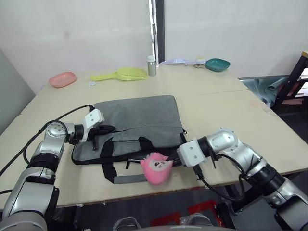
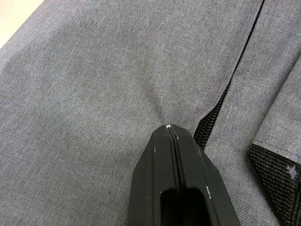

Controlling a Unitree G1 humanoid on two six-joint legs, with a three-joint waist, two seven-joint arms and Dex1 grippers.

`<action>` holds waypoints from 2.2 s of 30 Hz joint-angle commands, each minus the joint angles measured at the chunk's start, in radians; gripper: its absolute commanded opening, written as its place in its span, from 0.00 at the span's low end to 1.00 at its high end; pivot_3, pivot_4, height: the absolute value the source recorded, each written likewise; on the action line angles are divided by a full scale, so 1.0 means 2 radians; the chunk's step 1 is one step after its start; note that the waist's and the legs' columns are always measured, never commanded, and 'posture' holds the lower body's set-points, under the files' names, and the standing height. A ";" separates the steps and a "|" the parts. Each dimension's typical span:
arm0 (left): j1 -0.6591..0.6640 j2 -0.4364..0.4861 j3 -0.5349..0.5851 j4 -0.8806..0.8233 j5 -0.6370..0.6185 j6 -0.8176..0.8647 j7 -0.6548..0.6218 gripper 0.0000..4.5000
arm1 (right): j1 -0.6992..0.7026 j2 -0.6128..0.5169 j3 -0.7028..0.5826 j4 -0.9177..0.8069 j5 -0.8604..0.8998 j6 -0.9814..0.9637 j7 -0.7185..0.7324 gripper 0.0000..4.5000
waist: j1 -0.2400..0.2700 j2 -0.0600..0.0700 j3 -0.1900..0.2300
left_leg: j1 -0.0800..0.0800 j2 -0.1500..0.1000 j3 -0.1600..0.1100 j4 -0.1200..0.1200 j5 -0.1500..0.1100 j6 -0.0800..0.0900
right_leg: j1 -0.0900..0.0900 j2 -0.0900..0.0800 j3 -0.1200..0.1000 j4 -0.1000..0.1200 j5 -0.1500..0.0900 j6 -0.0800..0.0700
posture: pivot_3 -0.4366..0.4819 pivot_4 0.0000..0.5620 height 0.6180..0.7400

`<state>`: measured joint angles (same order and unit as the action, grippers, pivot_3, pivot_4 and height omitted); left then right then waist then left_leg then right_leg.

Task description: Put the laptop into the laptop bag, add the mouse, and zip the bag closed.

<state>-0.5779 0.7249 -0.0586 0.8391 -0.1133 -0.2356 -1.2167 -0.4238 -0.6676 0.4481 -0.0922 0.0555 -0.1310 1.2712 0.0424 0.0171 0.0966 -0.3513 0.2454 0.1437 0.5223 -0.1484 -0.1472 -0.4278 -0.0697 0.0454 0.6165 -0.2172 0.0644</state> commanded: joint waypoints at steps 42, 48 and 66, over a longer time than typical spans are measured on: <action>0.040 -0.118 -0.036 -0.039 -0.025 -0.006 -0.078 0.00 | 0.016 -0.005 -0.034 -0.041 0.023 0.025 -0.003 0.01 | 0.010 -0.008 0.007 | -0.007 0.001 0.001 0.022 -0.010 0.004 | 0.003 0.001 0.000 0.000 0.010 -0.001 | 0.48 0.27 1.00; 0.030 -0.119 -0.038 0.014 -0.020 -0.023 -0.075 0.00 | 0.038 -0.037 -0.057 -0.063 0.034 0.033 -0.005 0.01 | 0.009 -0.007 0.006 | 0.000 0.000 0.002 0.017 -0.010 0.004 | 0.005 0.000 0.002 0.000 0.009 0.000 | 0.48 0.27 1.00; 0.035 -0.114 -0.039 0.040 -0.014 -0.046 -0.074 0.00 | 0.181 -0.159 -0.218 -0.071 0.101 0.059 -0.018 0.01 | 0.010 -0.005 0.005 | 0.000 0.000 0.003 0.013 -0.010 0.004 | 0.004 0.000 0.003 -0.002 0.006 0.005 | 0.48 0.27 1.00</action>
<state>-0.5782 0.4772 -0.0988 0.7935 -0.2304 -0.3506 -1.3789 -0.0604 -0.9749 0.0787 -0.2052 0.2151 -0.0420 1.2401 0.0622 0.0068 0.1060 -0.3508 0.2445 0.1501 0.5482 -0.1680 -0.1401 -0.4203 -0.0690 0.0513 0.6115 -0.2056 0.0744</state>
